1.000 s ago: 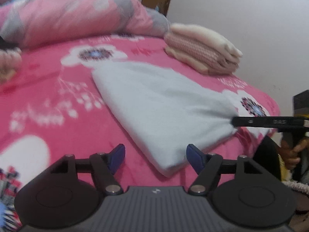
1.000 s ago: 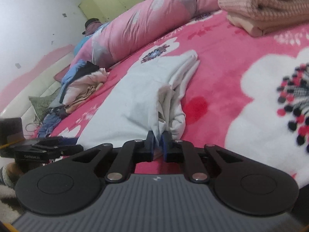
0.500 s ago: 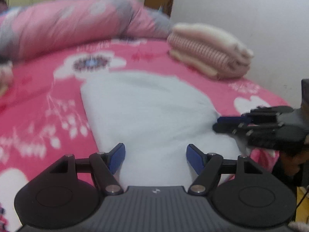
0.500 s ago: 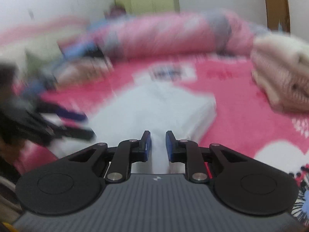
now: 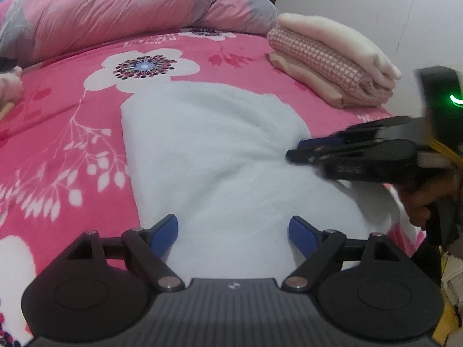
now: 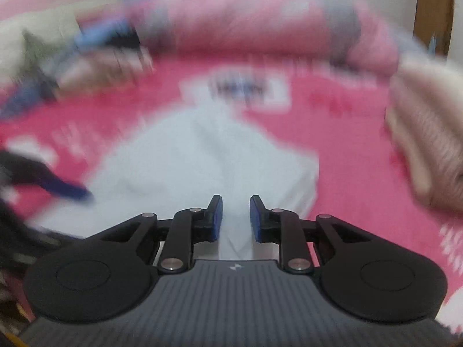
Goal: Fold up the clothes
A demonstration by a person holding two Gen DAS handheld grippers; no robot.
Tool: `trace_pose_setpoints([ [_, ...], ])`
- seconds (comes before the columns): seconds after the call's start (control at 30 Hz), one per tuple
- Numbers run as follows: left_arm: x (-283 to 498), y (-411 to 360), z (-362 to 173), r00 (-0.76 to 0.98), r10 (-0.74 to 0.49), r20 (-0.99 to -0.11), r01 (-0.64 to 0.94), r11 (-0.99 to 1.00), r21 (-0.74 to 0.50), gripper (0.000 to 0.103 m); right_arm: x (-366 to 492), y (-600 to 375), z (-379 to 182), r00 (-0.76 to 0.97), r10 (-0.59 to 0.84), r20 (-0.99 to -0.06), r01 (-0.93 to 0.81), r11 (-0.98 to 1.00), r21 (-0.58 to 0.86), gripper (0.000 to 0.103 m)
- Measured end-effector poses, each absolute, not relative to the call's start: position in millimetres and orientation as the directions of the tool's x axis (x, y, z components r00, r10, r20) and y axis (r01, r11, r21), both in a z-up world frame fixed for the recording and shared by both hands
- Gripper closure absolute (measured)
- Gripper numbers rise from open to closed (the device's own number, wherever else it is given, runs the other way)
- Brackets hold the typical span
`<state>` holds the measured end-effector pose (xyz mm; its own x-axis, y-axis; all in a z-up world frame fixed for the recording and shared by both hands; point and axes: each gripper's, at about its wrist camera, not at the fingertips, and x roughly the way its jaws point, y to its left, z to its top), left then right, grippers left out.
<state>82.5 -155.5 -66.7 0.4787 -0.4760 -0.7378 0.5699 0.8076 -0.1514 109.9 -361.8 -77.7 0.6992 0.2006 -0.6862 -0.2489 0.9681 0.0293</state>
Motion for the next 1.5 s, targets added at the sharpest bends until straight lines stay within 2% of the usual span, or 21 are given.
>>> trace_pose_setpoints([
  [0.07, 81.7, -158.0, -65.6, 0.477, -0.463, -0.747, 0.570, 0.810, -0.137, 0.015, 121.2, -366.6, -69.4, 0.667, 0.206, -0.716, -0.218, 0.973, 0.077, 0.080],
  [0.27, 82.2, -164.3, -65.5, 0.467, -0.439, -0.767, 0.577, 0.809, -0.112, 0.013, 142.6, -347.0, -22.8, 0.706, 0.217, -0.674, -0.273, 0.962, 0.023, 0.070],
  [0.37, 80.9, -166.8, -64.8, 0.470, -0.426, -0.773, 0.576, 0.811, -0.097, 0.012, 162.5, -333.1, -28.2, 0.687, 0.242, -0.685, -0.301, 0.953, 0.035, 0.069],
  [0.47, 79.5, -169.0, -64.0, 0.473, -0.413, -0.778, 0.576, 0.814, -0.081, 0.012, 183.7, -325.2, -50.7, 0.645, 0.212, -0.734, -0.287, 0.958, 0.025, 0.068],
  [0.57, 78.1, -171.2, -63.2, 0.477, -0.399, -0.783, 0.575, 0.816, -0.066, 0.010, 202.2, -320.8, -73.3, 0.604, 0.176, -0.777, -0.261, 0.965, 0.015, 0.052],
  [0.77, 76.1, -175.6, -62.1, 0.484, -0.372, -0.792, 0.569, 0.821, -0.038, 0.009, 198.4, -327.2, -59.5, 0.634, 0.197, -0.748, -0.225, 0.972, 0.065, 0.047],
  [0.97, 73.8, -178.8, -60.7, 0.495, -0.341, -0.799, 0.555, 0.832, -0.011, 0.005, 198.0, -335.1, -50.5, 0.682, 0.161, -0.713, -0.176, 0.983, 0.054, 0.030],
  [1.03, 73.7, -179.3, -61.3, 0.499, -0.324, -0.803, 0.545, 0.838, 0.000, 0.004, 188.5, -344.5, -44.7, 0.712, 0.160, -0.684, -0.147, 0.986, 0.078, 0.017],
  [1.07, 73.5, -179.6, -61.6, 0.502, -0.317, -0.805, 0.541, 0.841, 0.006, 0.004, 183.8, -349.2, -41.8, 0.726, 0.159, -0.669, -0.133, 0.987, 0.090, 0.015],
  [1.13, 72.4, -180.7, -61.6, 0.509, -0.304, -0.805, 0.533, 0.846, 0.018, 0.004, 174.3, -358.6, -36.0, 0.754, 0.155, -0.639, -0.106, 0.988, 0.115, 0.005],
  [1.2, 71.5, -181.3, -61.2, 0.513, -0.297, -0.805, 0.526, 0.850, 0.022, 0.003, 162.8, -370.5, -30.9, 0.776, 0.125, -0.619, -0.052, 0.990, 0.134, 0.001],
  [1.37, 73.1, -174.8, -59.3, 0.509, -0.317, -0.800, 0.484, 0.874, -0.038, 0.001, 122.4, -397.4, -30.2, 0.791, -0.021, -0.611, 0.111, 0.988, 0.109, 0.001],
  [1.5, 75.3, -160.1, -55.3, 0.506, -0.355, -0.786, 0.448, 0.887, -0.112, 0.001, 82.0, -412.9, -37.8, 0.815, -0.077, -0.574, 0.182, 0.975, 0.128, 0.001],
])
